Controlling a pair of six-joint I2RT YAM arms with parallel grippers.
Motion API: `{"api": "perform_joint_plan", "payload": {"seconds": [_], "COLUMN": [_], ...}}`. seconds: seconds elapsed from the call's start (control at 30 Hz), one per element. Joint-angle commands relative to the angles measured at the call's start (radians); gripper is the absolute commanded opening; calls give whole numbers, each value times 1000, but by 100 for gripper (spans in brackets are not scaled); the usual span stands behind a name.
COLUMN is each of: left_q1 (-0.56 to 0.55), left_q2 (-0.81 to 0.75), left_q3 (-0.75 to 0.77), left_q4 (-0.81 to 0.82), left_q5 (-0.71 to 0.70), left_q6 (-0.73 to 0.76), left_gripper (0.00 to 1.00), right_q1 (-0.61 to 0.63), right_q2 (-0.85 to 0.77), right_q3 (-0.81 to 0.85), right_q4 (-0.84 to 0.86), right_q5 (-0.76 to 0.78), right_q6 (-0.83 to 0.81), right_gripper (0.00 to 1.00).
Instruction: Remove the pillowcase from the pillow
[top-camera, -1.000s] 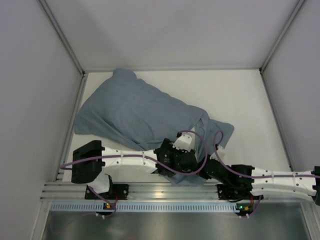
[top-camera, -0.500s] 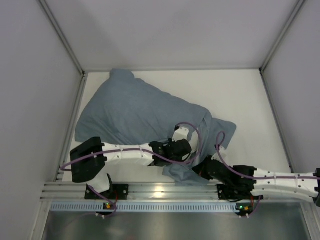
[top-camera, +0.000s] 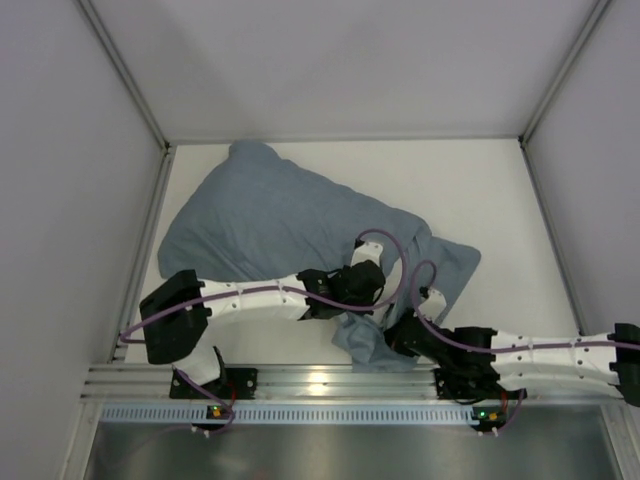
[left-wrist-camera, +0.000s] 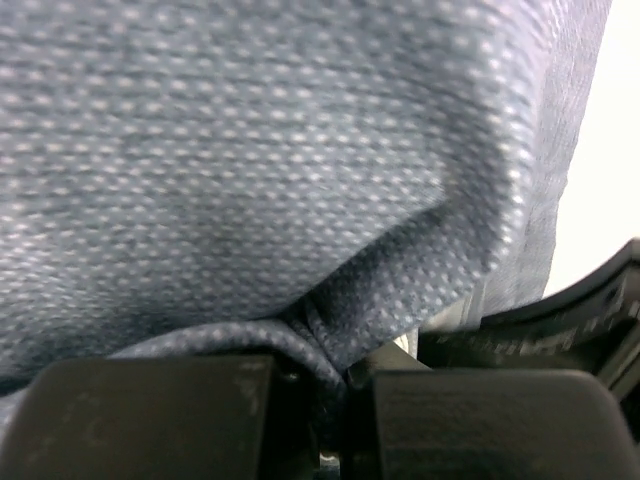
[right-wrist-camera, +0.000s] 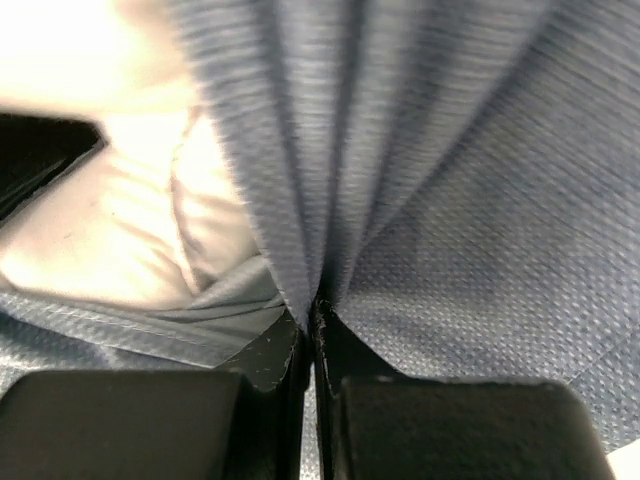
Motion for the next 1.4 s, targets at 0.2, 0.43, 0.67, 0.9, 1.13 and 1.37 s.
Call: {"api": "perform_joint_plan", "payload": {"seconds": [0.2, 0.43, 0.67, 0.9, 1.13, 1.37], "left_q1": [163, 272, 298, 298, 298, 298], "left_q2": [-21, -4, -62, -258, -637, -898], "left_q3": [38, 56, 70, 9, -224, -256], "left_q4": [212, 261, 279, 212, 40, -219], "left_q5": [-25, 30, 170, 245, 233, 237], "left_q6": [-59, -114, -211, -229, -246, -240], "left_gripper": [0, 0, 0, 0, 0, 0], "right_q1": [31, 55, 71, 63, -61, -268], "right_q2": [146, 233, 407, 438, 168, -9], "right_q3": [74, 17, 23, 50, 33, 75], "right_q4": [150, 292, 378, 366, 95, -19], "right_q5": [-134, -183, -168, -102, 8, -33], "right_q6": [-92, -63, -49, -53, -76, -240], "right_gripper": [0, 0, 0, 0, 0, 0]}}
